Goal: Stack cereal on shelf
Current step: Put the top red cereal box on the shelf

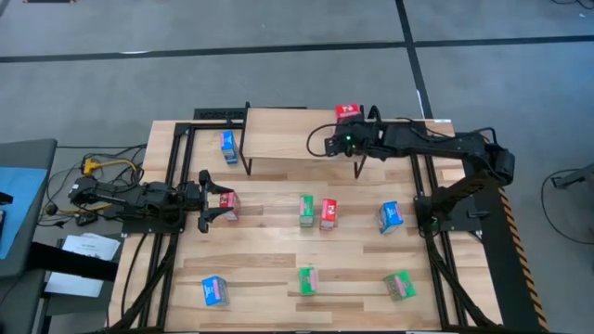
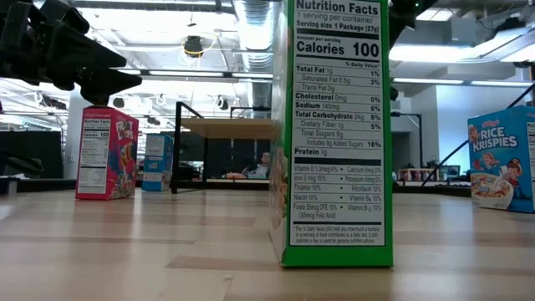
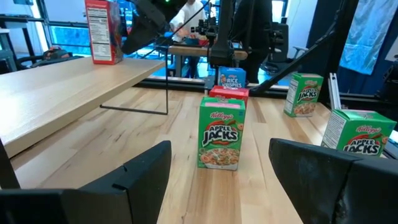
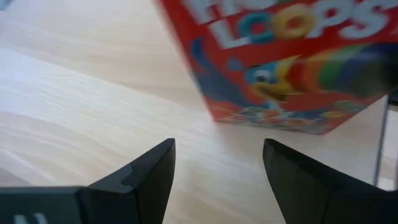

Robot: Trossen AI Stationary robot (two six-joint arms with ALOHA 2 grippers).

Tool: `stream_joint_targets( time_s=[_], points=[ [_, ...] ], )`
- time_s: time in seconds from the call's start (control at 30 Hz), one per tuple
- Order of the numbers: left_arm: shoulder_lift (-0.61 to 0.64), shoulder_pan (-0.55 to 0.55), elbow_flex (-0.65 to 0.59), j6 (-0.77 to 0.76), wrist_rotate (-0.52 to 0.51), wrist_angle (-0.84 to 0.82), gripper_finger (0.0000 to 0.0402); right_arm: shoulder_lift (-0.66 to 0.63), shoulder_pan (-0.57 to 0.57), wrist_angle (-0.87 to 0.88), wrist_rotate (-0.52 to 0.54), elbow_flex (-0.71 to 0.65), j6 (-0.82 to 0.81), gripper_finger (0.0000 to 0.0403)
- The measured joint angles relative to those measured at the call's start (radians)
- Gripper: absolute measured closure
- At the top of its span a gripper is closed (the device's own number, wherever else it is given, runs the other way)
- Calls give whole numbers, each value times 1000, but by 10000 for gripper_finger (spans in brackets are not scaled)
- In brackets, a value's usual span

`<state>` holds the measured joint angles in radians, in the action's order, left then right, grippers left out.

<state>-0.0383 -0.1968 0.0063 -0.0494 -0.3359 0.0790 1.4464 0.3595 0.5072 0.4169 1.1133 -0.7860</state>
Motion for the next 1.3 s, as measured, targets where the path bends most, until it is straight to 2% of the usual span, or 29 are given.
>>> stream_joint_targets(
  time_s=[0.2, 0.6, 1.3],
  points=[
    [0, 0, 0, 0, 0, 0, 139, 0, 2, -91, 1, 0, 24, 137],
    [0, 0, 0, 0, -1, 0, 139, -1, 22, -147, 6, 0, 25, 137],
    [0, 0, 0, 26, -3, 0, 139, -1, 20, -150, 29, 0, 27, 137]
  ],
)
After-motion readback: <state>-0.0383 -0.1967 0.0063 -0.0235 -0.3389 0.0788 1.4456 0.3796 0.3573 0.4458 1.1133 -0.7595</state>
